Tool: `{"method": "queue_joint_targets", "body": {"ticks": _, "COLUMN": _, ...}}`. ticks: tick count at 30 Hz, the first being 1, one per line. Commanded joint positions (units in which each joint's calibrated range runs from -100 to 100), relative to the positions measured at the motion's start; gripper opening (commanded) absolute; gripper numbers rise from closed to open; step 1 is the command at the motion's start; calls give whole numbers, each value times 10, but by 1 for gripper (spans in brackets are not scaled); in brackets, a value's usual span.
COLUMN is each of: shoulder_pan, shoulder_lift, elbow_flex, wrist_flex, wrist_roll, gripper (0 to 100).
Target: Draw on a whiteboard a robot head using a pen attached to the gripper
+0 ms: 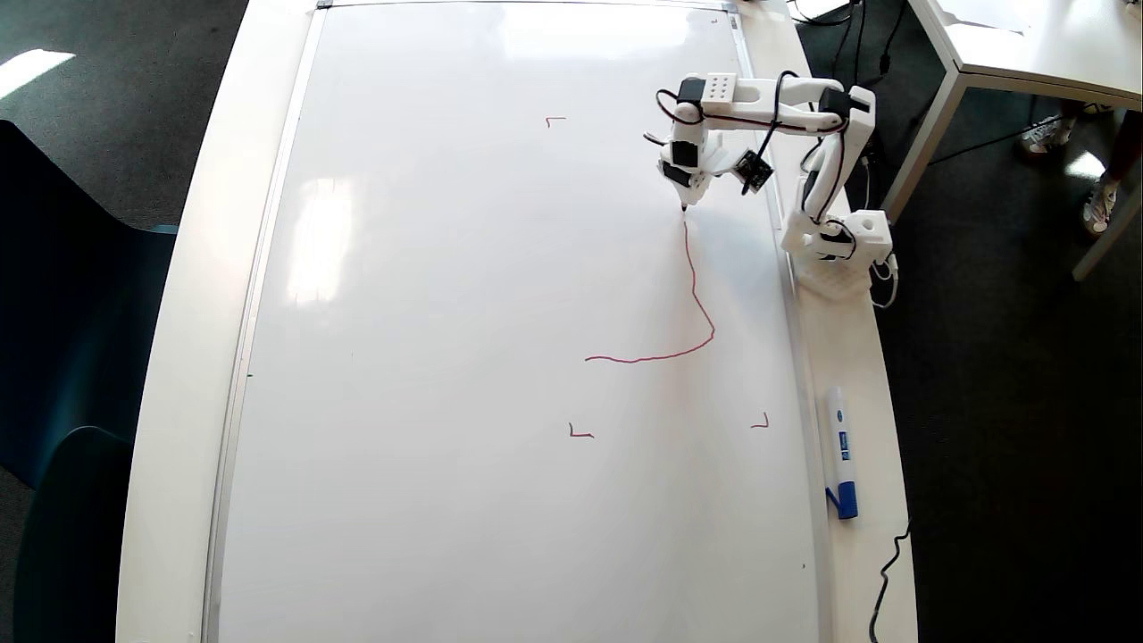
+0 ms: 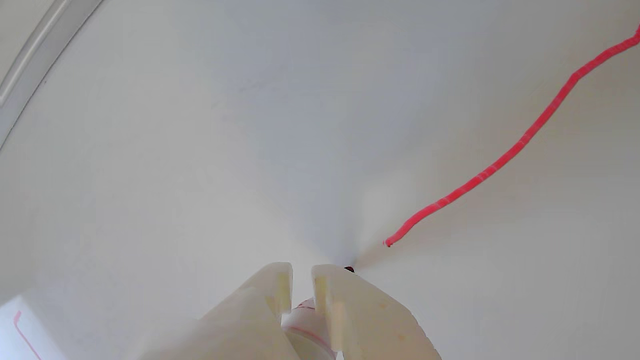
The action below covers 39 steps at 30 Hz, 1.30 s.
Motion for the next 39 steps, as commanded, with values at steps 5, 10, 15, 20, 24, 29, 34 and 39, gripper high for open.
{"method": "queue_joint_targets", "body": {"ticks": 5, "shoulder_pan": 31, "shoulder_lift": -7, "elbow_flex": -9, "wrist_flex": -20, "wrist_roll": 22, "gripper": 1}}
{"method": "queue_joint_targets", "body": {"ticks": 10, "shoulder_pan": 42, "shoulder_lift": 13, "elbow_flex": -5, "wrist_flex": -56, "wrist_roll": 23, "gripper": 1}}
{"method": "queue_joint_targets", "body": {"ticks": 15, "shoulder_pan": 53, "shoulder_lift": 20, "elbow_flex": -7, "wrist_flex": -59, "wrist_roll": 23, "gripper": 1}}
{"method": "queue_joint_targets", "body": {"ticks": 20, "shoulder_pan": 55, "shoulder_lift": 21, "elbow_flex": -24, "wrist_flex": -60, "wrist_roll": 22, "gripper": 1}}
{"method": "queue_joint_targets", "body": {"ticks": 24, "shoulder_pan": 55, "shoulder_lift": 31, "elbow_flex": -45, "wrist_flex": -61, "wrist_roll": 21, "gripper": 1}}
{"method": "queue_joint_targets", "body": {"ticks": 29, "shoulder_pan": 52, "shoulder_lift": 83, "elbow_flex": -91, "wrist_flex": -61, "wrist_roll": 18, "gripper": 1}}
{"method": "queue_joint_targets", "body": {"ticks": 34, "shoulder_pan": 31, "shoulder_lift": 130, "elbow_flex": -160, "wrist_flex": -61, "wrist_roll": 3, "gripper": 1}}
{"method": "queue_joint_targets", "body": {"ticks": 39, "shoulder_pan": 8, "shoulder_lift": 172, "elbow_flex": -222, "wrist_flex": -61, "wrist_roll": -4, "gripper": 1}}
